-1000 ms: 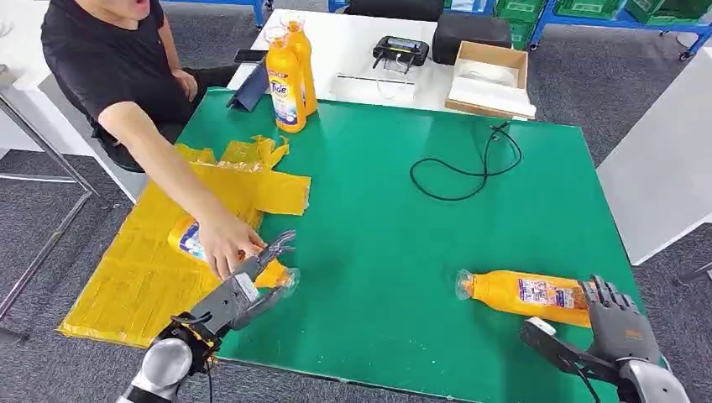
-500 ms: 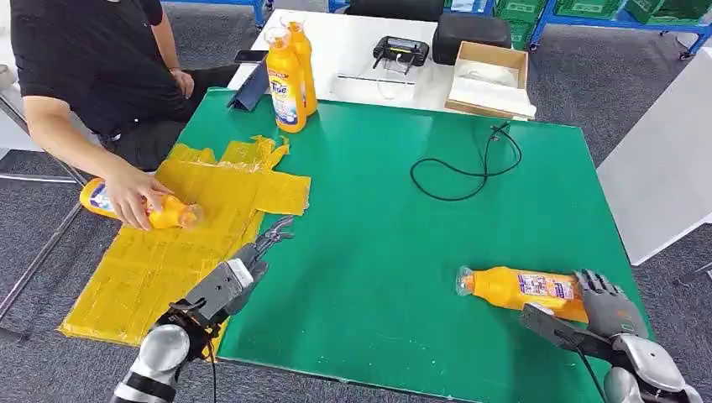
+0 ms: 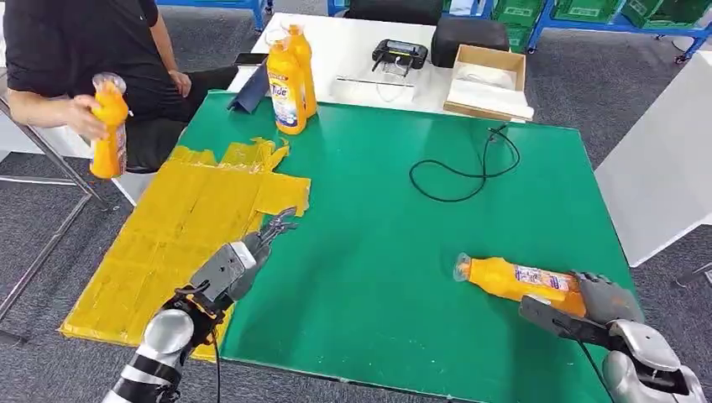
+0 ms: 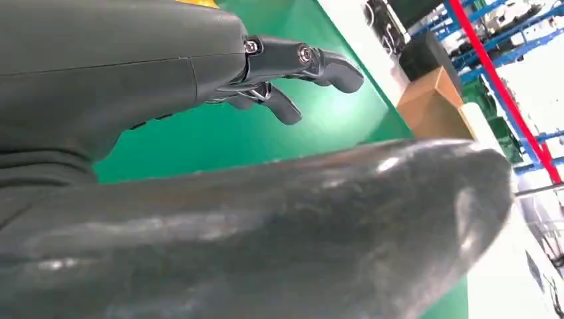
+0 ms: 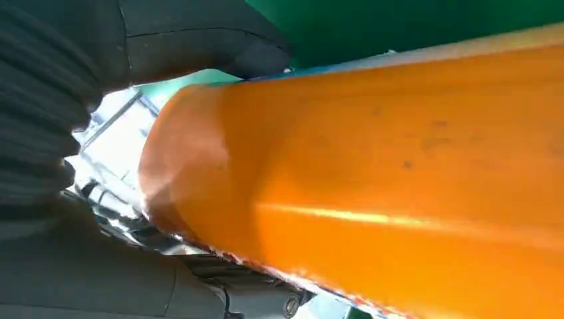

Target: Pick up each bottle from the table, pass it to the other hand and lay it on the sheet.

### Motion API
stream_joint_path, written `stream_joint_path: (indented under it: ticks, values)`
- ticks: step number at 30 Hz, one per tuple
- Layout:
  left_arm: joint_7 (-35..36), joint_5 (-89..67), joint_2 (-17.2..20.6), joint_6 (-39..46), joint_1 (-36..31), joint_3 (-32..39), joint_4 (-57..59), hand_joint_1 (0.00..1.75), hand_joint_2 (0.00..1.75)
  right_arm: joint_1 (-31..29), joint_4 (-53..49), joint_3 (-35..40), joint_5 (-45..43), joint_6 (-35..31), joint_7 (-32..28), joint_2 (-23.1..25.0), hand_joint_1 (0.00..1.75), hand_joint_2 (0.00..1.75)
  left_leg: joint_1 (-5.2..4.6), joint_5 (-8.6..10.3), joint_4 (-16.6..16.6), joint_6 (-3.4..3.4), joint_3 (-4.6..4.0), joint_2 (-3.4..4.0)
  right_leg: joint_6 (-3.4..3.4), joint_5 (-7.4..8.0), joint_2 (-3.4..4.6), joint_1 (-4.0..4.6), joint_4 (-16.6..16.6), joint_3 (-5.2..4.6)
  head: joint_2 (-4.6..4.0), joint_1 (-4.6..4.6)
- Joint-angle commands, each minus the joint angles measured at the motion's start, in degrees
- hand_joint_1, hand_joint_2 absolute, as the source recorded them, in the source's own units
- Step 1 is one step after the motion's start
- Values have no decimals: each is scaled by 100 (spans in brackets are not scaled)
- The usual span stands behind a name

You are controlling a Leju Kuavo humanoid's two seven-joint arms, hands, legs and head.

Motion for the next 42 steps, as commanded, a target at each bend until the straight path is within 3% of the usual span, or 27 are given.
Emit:
stream_joint_path:
  ticks: [1,2,5,6,8,12,13,23,26,39,42]
  values:
    - [87,434,-18,-154,136,12,287,0,0,538,-385,53,-1623,67,-512,794,175,175,20,6,-8,-23,1,-3,-23,7,13,18,-18,9,0,2]
    - [36,545,-22,-212,326,108,187,0,0,677,-723,-136,-2262,13,-697,1075,175,175,18,4,-7,-19,6,-1,-19,6,12,16,-15,14,0,4]
    - [59,747,-136,-358,687,305,-150,0,0,1110,-1997,-330,-4160,181,-272,1894,175,175,17,0,-18,-19,13,26,-19,11,33,16,-20,66,0,2]
    - [92,756,-151,-380,711,300,-205,0,0,1199,-2278,-117,-4251,62,-3,1875,175,175,19,-2,-18,-24,18,28,-24,6,36,18,-18,79,0,7]
    - [224,1090,-285,-513,788,333,-316,0,0,1442,-2849,158,-5083,-22,-143,1983,175,175,27,-10,-4,-31,15,55,-28,-2,51,27,3,68,0,4]
    - [300,1319,-396,-571,843,190,-421,0,0,1709,-3284,775,-5477,-312,-134,1961,175,175,22,8,3,-22,-37,18,-17,-5,11,20,13,22,0,-2]
    - [303,1400,-415,-592,861,167,-439,0,175,1720,-3314,956,-5506,-322,-175,1940,175,175,25,11,7,-32,-50,-1,-22,-8,3,22,16,18,0,4]
    - [34,1103,-527,-578,955,-330,-764,0,175,1625,-3233,2244,-5419,-588,-181,1998,175,175,34,1,14,-57,-65,2,-46,-19,34,29,15,13,0,2]
    - [-35,992,-570,-566,934,-486,-791,0,175,1523,-3162,2516,-5372,-606,-181,1962,175,175,22,17,2,-38,-73,5,-23,-3,14,19,11,-3,0,2]
    - [163,1843,-604,-947,606,-1229,-624,0,175,612,-2486,3728,-5030,-102,-98,1868,175,175,25,22,0,-34,-75,3,-19,5,10,22,5,-4,0,2]
    - [199,1959,-558,-991,532,-1408,-636,0,175,485,-2152,3916,-4868,30,-211,2076,175,175,23,23,-2,-35,-75,4,-20,5,12,21,3,-4,0,4]
